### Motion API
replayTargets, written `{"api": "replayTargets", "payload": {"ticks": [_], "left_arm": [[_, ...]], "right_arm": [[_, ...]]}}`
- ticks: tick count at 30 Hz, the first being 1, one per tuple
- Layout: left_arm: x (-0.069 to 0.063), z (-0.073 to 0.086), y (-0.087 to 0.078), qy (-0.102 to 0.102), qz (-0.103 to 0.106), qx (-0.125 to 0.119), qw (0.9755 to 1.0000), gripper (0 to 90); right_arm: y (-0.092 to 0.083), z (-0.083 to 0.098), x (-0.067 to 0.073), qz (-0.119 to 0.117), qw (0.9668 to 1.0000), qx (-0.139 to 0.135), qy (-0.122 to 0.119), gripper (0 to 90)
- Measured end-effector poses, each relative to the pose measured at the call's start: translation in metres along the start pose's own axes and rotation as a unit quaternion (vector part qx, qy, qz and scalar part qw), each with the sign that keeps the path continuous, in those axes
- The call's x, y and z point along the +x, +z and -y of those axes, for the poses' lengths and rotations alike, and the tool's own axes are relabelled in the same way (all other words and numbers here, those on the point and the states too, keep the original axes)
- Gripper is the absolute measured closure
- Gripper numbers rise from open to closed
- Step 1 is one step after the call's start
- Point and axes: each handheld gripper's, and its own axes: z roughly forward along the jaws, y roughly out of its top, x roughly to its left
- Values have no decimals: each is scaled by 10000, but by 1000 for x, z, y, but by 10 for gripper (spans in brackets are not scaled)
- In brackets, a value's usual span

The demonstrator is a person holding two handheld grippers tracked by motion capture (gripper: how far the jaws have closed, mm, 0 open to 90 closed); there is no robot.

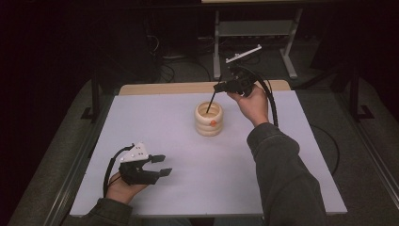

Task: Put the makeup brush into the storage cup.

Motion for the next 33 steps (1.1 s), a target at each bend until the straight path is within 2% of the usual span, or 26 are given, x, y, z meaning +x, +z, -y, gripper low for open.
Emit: {"api": "replayTargets", "payload": {"ticks": [4, 5, 8, 9, 23, 26, 28, 29, 32, 33], "left_arm": [[0, 0, 0, -13, -6, -5, 10000, 437], [0, 0, 0, -15, -8, -8, 10000, 436], [0, 0, 0, -19, -8, -12, 10000, 436], [0, 0, -1, -10, -11, 19, 10000, 436], [0, 0, 0, 3, -10, 23, 10000, 435], [1, 0, 0, -3, -5, 30, 10000, 432], [0, 0, 0, -11, -7, 24, 10000, 433], [0, 0, 0, -12, -6, 16, 10000, 433], [1, 0, 0, -10, -6, 20, 10000, 433], [1, 0, 0, -11, -4, 22, 10000, 433]], "right_arm": [[2, 0, 1, -12, 10000, -14, 74, 845], [2, 1, 0, -6, 10000, -14, 0, 846], [3, 2, 0, -14, 10000, -26, -7, 846], [4, 3, 1, -12, 10000, -20, 65, 845], [12, 15, -5, -18, 9998, 47, 199, 845], [13, 16, -6, -22, 9999, 22, 146, 845], [13, 17, -5, -43, 9997, 32, 240, 845], [14, 19, -7, -28, 9999, 22, 154, 845], [15, 19, -7, -36, 9997, 35, 230, 845], [15, 20, -8, -32, 9998, 27, 179, 845]]}}
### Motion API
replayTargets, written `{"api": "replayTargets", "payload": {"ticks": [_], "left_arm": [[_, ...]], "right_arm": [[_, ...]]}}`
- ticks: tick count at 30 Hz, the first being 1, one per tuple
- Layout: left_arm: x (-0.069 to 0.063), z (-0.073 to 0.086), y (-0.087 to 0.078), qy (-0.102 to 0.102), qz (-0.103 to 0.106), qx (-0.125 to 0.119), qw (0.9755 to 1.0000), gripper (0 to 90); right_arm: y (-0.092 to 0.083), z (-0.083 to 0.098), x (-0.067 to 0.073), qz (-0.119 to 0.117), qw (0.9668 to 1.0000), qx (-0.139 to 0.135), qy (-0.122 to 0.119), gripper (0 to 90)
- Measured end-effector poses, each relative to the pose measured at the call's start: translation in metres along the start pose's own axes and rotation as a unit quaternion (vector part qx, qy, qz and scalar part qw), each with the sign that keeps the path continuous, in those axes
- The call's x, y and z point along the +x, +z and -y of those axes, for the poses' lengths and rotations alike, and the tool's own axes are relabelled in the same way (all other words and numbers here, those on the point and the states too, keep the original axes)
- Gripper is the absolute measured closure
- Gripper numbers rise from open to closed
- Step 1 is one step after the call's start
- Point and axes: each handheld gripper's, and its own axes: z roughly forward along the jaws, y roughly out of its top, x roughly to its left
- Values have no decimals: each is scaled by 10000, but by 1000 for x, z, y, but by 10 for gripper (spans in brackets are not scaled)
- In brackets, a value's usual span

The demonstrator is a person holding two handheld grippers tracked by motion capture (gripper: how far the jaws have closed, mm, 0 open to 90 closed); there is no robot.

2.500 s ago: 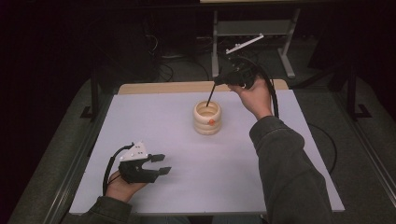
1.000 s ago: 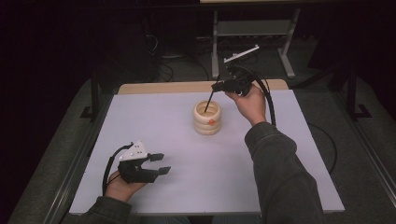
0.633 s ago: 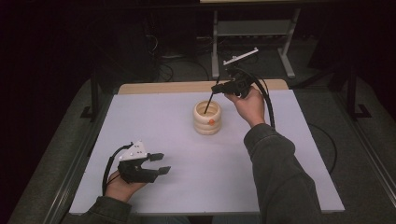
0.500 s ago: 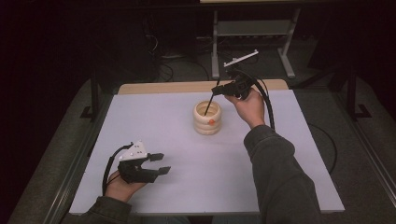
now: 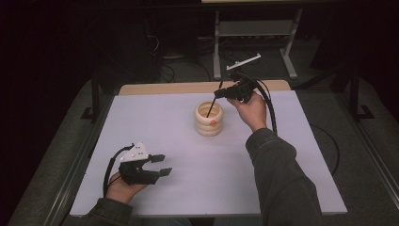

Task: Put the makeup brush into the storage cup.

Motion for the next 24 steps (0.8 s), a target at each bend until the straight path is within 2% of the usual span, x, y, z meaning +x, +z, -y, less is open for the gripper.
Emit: {"api": "replayTargets", "payload": {"ticks": [12, 24], "left_arm": [[-1, 0, 1, -58, 10, -14, 10000, 433], [0, 0, 0, -13, -9, 5, 10000, 433]], "right_arm": [[4, 3, -1, -2, 10000, 36, 84, 845], [10, 6, -2, -19, 9999, 73, 104, 844]]}}
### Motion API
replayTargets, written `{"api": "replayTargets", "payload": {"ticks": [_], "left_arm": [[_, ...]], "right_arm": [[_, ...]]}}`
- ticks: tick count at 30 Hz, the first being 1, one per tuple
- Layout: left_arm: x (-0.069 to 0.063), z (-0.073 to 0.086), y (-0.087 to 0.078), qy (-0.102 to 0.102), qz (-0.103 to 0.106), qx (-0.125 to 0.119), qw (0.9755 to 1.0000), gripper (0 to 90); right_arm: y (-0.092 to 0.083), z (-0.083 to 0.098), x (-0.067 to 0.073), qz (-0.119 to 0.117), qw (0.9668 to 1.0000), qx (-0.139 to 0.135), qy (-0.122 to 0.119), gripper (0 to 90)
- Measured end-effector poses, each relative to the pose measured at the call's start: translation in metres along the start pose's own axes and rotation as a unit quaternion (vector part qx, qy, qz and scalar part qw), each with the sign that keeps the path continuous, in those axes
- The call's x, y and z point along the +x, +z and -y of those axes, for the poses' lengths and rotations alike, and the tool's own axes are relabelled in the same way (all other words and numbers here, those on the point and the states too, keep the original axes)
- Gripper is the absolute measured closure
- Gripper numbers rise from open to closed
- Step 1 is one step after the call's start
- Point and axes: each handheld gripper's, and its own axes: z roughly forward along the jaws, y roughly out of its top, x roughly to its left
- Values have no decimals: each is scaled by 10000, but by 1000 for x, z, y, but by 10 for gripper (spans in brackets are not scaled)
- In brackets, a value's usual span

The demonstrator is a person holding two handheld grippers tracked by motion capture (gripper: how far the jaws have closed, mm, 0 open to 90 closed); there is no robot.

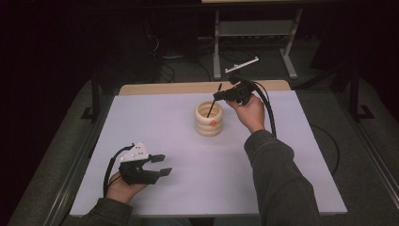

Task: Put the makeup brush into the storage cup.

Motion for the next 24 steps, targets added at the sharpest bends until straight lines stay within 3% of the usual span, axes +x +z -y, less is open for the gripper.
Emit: {"api": "replayTargets", "payload": {"ticks": [24], "left_arm": [[0, 0, 1, -32, 3, -32, 10000, 433]], "right_arm": [[14, 11, -6, -47, 9999, 72, 118, 843]]}}
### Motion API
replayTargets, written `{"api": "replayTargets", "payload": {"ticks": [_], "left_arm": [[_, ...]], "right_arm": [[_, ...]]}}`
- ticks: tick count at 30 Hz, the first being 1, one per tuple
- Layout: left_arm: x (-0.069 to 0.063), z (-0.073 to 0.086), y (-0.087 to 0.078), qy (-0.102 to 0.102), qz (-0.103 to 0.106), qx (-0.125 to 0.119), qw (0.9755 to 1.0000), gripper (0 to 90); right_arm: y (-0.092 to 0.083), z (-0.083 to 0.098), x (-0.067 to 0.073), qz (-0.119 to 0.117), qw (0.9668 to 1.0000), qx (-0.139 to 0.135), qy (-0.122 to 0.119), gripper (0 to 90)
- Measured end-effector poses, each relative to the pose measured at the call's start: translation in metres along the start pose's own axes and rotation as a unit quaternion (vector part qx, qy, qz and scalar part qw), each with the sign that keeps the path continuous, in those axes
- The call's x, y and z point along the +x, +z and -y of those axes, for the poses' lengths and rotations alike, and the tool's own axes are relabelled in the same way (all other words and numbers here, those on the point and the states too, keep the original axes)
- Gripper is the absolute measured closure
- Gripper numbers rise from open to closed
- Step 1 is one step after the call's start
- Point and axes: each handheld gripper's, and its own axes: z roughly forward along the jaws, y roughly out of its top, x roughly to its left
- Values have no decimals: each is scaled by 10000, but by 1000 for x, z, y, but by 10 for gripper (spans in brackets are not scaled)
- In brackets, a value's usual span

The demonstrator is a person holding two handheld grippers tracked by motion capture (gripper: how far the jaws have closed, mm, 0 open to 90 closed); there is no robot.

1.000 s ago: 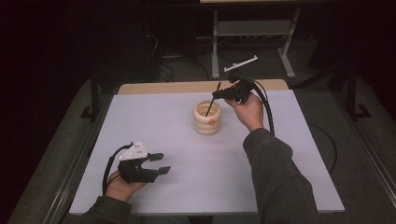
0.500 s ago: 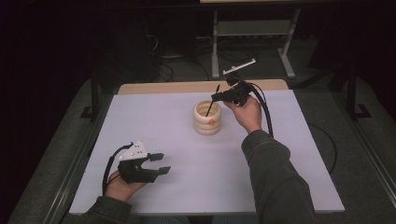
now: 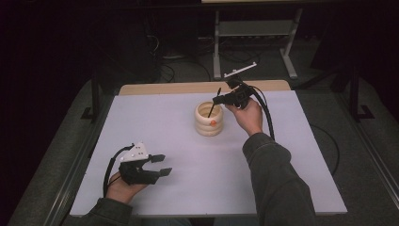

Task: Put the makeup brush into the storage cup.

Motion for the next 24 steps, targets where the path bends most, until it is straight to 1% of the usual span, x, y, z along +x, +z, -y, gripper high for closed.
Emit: {"api": "replayTargets", "payload": {"ticks": [2, 5, 6, 10, 11, 12, 13, 14, 15, 16, 17, 18, 19, 20, 21, 23, 24], "left_arm": [[0, 0, 0, -1, 2, -6, 10000, 433], [0, 0, 0, 6, 1, 5, 10000, 433], [0, 0, 0, 19, -6, 22, 10000, 433], [1, 0, -1, 59, -10, 60, 10000, 433], [0, 0, -1, 30, -11, 35, 10000, 433], [1, 0, -1, 32, -12, 35, 10000, 433], [1, 0, -1, 32, -12, 35, 10000, 433], [0, 0, -1, -2, -9, 22, 10000, 433], [0, 0, 0, -48, -8, -17, 10000, 433], [0, 0, 0, -63, -6, -17, 10000, 432], [0, 0, 0, -60, -5, -9, 10000, 432], [0, 0, 0, -56, -5, -7, 10000, 432], [1, 0, 0, 33, -11, -5, 10000, 432], [0, 0, 0, -13, -10, -2, 10000, 432], [0, 0, 0, 10, -13, 17, 10000, 431], [0, 0, 0, -8, -18, 41, 10000, 430], [0, 0, 0, -15, -22, 43, 10000, 423]], "right_arm": [[1, 0, -1, -3, 10000, 7, -25, 843], [2, 1, -1, -27, 10000, 13, 4, 843], [3, 1, -2, -27, 10000, 1, -58, 842], [5, 2, -2, -33, 10000, 11, -9, 833], [6, 3, -2, -29, 10000, 37, 68, 776], [8, 4, -5, -7, 9999, 67, 89, 740], [8, 4, -5, -7, 9999, 67, 89, 740], [8, 6, -5, 21, 9999, 63, 131, 718], [7, 7, -6, -6, 9998, 75, 179, 696], [6, 9, -9, 16, 9997, 40, 250, 654], [6, 9, -9, 16, 9997, 40, 250, 654], [5, 12, -12, 22, 9997, -3, 251, 632], [5, 12, -12, 22, 9997, -3, 251, 632], [5, 13, -12, 40, 9995, -9, 312, 615], [3, 15, -13, 79, 9994, -36, 330, 598], [2, 16, -15, 74, 9995, -55, 306, 594], [1, 18, -15, 90, 9994, -90, 310, 576]]}}
